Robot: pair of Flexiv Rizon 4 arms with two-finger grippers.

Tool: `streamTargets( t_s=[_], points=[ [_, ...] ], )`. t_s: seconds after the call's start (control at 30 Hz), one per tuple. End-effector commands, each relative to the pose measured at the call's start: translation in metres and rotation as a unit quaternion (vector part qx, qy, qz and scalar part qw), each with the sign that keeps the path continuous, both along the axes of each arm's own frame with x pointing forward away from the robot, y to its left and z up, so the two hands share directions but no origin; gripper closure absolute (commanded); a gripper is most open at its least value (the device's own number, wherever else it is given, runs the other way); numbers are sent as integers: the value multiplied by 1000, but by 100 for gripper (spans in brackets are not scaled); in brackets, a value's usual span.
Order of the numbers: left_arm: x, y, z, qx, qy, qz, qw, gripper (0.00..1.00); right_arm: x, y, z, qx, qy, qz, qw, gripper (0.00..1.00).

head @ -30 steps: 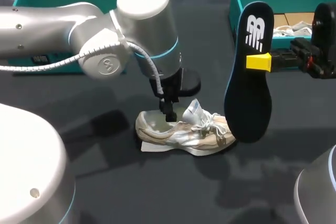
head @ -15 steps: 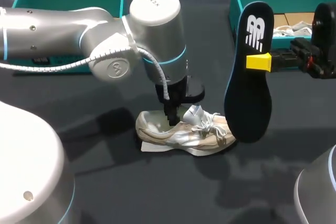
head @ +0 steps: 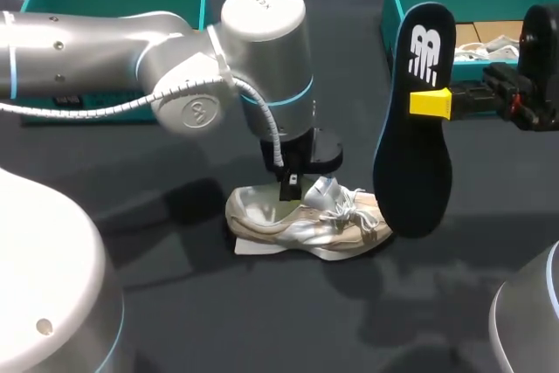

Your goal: Take the shoe out of the shoebox, open the shoe tongue, remove and reinsert the insole, then place the shoe into the shoebox

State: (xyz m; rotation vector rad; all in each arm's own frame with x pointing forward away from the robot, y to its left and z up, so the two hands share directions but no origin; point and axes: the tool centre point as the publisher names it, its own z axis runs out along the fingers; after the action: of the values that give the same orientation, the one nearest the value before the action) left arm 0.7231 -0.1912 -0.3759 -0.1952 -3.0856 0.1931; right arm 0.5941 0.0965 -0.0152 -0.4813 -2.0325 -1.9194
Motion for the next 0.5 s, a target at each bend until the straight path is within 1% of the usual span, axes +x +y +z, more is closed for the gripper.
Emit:
streamTargets(
  t_s=[0.03,0.17,0.27,0.3,0.33,0.37,0.4,0.5],
  points=[
    [3,3,7,-3,21,-23,1000,100,1,1,0,0,0,0,1000,100],
    [4,3,19,-5,37,-62,997,100,1,1,0,0,0,0,1000,100],
    [3,2,33,0,32,-130,991,100,1,1,0,0,0,0,1000,100],
    [0,1,38,6,22,-174,985,100,1,1,0,0,0,0,1000,100],
    [-4,1,43,9,5,-229,973,100,1,1,0,0,0,0,1000,100],
    [-10,3,48,12,-19,-299,954,100,1,1,0,0,0,0,1000,100],
    [-14,6,51,15,-44,-335,941,100,1,1,0,0,0,0,1000,100],
    [-14,6,51,15,-44,-335,941,100,1,1,0,0,0,0,1000,100]
  ],
)
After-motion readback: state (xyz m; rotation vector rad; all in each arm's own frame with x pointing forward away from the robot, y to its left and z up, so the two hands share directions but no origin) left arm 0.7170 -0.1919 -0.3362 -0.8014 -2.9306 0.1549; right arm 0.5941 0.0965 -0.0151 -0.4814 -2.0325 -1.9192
